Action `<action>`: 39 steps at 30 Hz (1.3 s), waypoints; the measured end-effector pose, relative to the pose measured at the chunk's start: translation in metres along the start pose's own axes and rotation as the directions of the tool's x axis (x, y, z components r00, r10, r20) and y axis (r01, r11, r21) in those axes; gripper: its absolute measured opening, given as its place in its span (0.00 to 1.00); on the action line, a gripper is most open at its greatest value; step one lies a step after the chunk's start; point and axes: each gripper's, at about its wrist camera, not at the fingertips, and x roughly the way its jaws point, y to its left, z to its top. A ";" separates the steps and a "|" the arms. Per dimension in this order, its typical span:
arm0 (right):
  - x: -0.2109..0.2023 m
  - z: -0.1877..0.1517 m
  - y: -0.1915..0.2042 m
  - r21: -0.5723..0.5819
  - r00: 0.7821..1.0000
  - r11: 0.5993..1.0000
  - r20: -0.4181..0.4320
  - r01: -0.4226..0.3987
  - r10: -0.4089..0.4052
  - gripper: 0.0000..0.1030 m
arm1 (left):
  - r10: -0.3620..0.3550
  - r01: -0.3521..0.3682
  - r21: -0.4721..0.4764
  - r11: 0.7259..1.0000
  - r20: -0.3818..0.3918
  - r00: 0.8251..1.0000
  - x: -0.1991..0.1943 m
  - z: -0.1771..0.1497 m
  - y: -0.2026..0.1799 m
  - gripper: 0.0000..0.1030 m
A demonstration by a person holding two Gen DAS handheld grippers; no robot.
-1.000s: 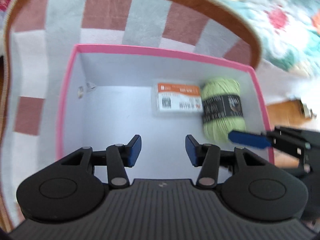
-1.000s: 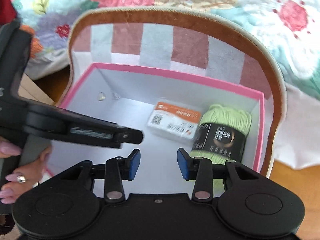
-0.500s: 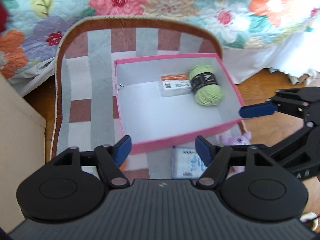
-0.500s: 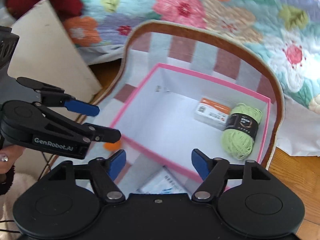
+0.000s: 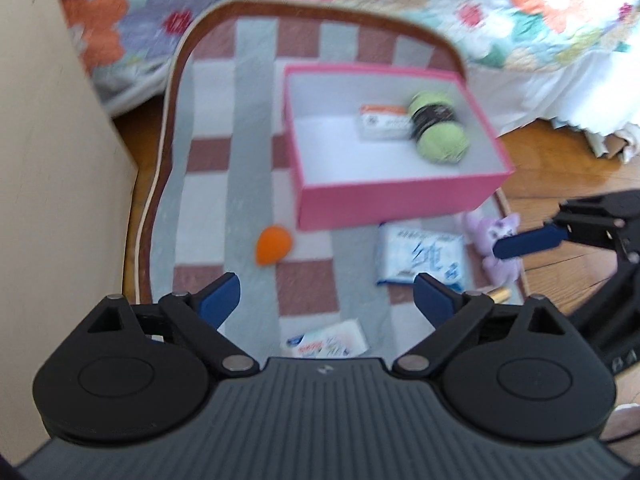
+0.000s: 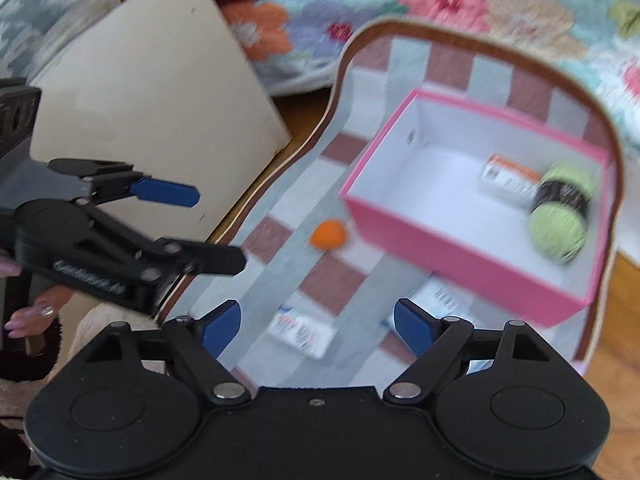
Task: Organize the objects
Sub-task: 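Lower the left tool onto the small white tissue pack and close it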
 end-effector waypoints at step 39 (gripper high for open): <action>0.170 -0.058 0.011 -0.053 0.994 0.997 -0.089 0.057 -0.061 0.55 | -0.148 0.075 -0.302 0.950 -0.228 0.962 0.148 -0.080 0.036 0.51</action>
